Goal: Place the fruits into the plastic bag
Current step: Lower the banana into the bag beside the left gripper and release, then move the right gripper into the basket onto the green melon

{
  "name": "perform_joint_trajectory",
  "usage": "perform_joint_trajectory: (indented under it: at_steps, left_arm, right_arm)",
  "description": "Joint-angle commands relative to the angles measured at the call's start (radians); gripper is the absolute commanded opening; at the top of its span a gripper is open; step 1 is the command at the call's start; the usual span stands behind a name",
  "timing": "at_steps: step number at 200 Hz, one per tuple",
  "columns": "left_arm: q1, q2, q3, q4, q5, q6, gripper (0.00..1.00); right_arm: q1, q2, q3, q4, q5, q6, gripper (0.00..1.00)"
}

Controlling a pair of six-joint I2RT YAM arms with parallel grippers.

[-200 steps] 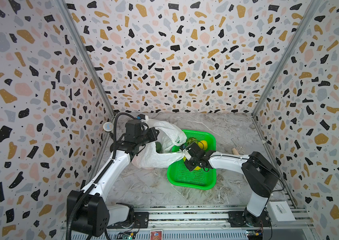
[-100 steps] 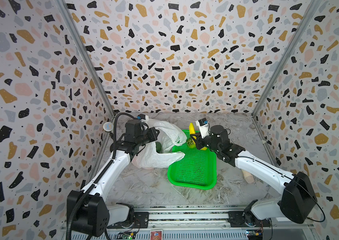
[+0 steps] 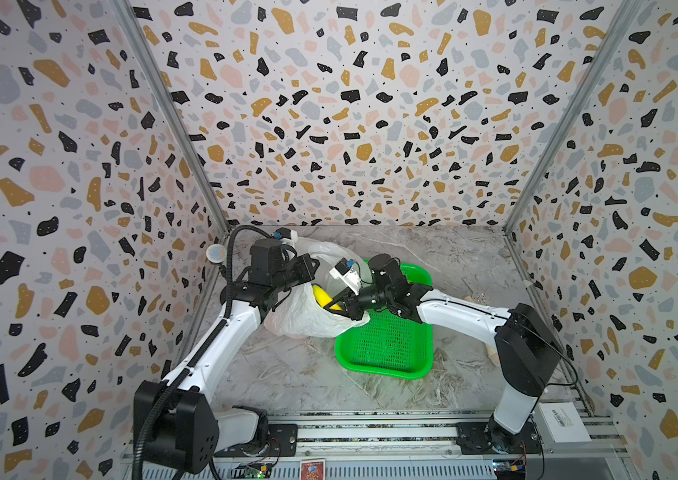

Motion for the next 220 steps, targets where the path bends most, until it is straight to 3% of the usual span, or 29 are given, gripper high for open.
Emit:
perform_joint_trajectory:
  at_steps: [1, 45, 61, 68, 76, 88, 97, 127, 142, 171, 184, 220]
  left_arm:
    - [-0.004, -0.033, 0.004, 0.049, 0.035, 0.027, 0.00]
    - [-0.013, -0.052, -0.006, 0.054, 0.061, 0.024, 0.00]
    - [-0.013, -0.054, -0.017, 0.062, 0.062, 0.017, 0.00]
    - [-0.013, -0.052, -0.021, 0.067, 0.063, 0.013, 0.00]
    - [-0.013, -0.051, -0.025, 0.072, 0.063, 0.009, 0.00]
    - [-0.013, -0.048, -0.025, 0.077, 0.065, 0.005, 0.00]
    - [-0.013, -0.048, -0.023, 0.079, 0.062, 0.006, 0.00]
    - [-0.013, -0.045, -0.024, 0.077, 0.055, 0.010, 0.00]
    - [-0.013, -0.044, -0.022, 0.075, 0.050, 0.011, 0.00]
    - [-0.013, -0.040, -0.010, 0.061, 0.046, 0.029, 0.00]
    - [-0.013, -0.038, -0.001, 0.047, 0.049, 0.048, 0.00]
    - [-0.013, -0.039, 0.012, 0.025, 0.091, 0.097, 0.00]
  right_arm:
    - [-0.050, 0.065, 0.115, 0.109, -0.094, 0.152, 0.04]
    - [-0.088, 0.281, 0.379, 0.169, -0.038, 0.360, 0.04]
    - [-0.087, 0.309, 0.396, 0.273, -0.021, 0.485, 0.11]
    - [-0.085, 0.315, 0.383, 0.353, -0.034, 0.552, 0.20]
    - [-0.085, 0.319, 0.359, 0.448, -0.054, 0.628, 0.45]
    - [-0.087, 0.314, 0.309, 0.584, -0.084, 0.716, 0.75]
    - [-0.092, 0.299, 0.271, 0.629, -0.095, 0.746, 0.83]
    - [-0.129, 0.200, 0.139, 0.652, -0.109, 0.730, 0.84]
    - [-0.148, 0.115, 0.061, 0.581, -0.064, 0.668, 0.84]
    - [-0.154, -0.065, -0.016, 0.193, 0.160, 0.389, 0.82]
    - [-0.155, -0.153, -0.066, 0.100, 0.252, 0.301, 0.82]
    - [-0.210, -0.335, -0.198, -0.023, 0.594, 0.287, 0.82]
